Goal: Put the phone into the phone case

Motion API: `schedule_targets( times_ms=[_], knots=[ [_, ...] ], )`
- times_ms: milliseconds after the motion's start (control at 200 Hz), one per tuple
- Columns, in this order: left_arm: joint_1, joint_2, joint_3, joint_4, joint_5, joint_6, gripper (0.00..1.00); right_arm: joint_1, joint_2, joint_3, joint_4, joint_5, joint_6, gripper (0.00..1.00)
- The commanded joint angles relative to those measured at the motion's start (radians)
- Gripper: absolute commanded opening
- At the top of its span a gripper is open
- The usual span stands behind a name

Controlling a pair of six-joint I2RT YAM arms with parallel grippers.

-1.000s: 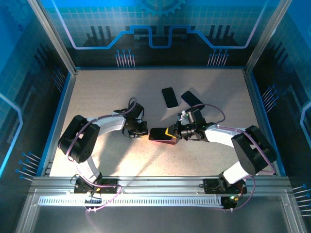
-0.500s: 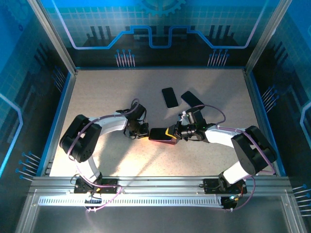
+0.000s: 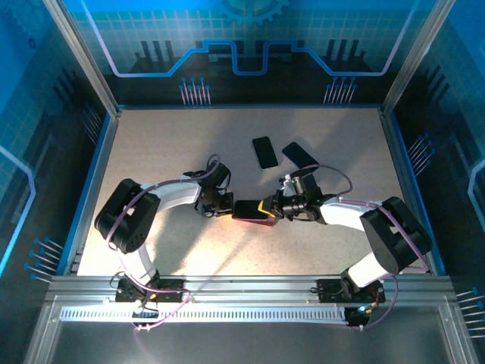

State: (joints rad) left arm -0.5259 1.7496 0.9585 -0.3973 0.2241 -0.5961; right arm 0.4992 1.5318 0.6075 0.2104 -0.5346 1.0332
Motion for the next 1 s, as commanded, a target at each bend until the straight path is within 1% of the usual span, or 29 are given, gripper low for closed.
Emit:
schedule_targets(
  times_ms=[0,135,170,355,515,630,710,821,996],
  knots=[
    [-0.033,0.008,0.007,-0.008,0.052,-0.012,0.07,0.033,0.037,-0.024,-0.057,0.046,-0.003,0.0],
    [-0.034,0.001,0.0,0.004,0.051,-0.021,0.07,0.038,0.029,-0.009,-0.115,0.063,-0.038,0.0],
    [-0.034,0.001,-0.003,0.007,0.051,-0.023,0.07,0.039,0.025,-0.001,-0.141,0.07,-0.049,0.04],
    [-0.034,-0.002,-0.016,0.03,0.047,-0.03,0.07,0.04,-0.001,0.051,-0.271,0.114,-0.114,0.17],
    [-0.033,-0.01,-0.028,0.044,0.049,-0.035,0.07,0.039,0.002,0.098,-0.335,0.131,-0.147,0.2],
    [-0.033,-0.022,-0.04,0.054,0.05,-0.04,0.07,0.042,0.011,0.127,-0.373,0.142,-0.16,0.26],
    [-0.033,-0.032,-0.047,0.06,0.049,-0.042,0.06,0.042,0.017,0.146,-0.398,0.147,-0.174,0.28],
    [-0.033,-0.042,-0.053,0.066,0.053,-0.048,0.07,0.042,0.03,0.184,-0.443,0.151,-0.198,0.35],
    [-0.032,-0.056,-0.06,0.073,0.06,-0.055,0.07,0.042,0.048,0.225,-0.487,0.157,-0.226,0.41]
  ],
)
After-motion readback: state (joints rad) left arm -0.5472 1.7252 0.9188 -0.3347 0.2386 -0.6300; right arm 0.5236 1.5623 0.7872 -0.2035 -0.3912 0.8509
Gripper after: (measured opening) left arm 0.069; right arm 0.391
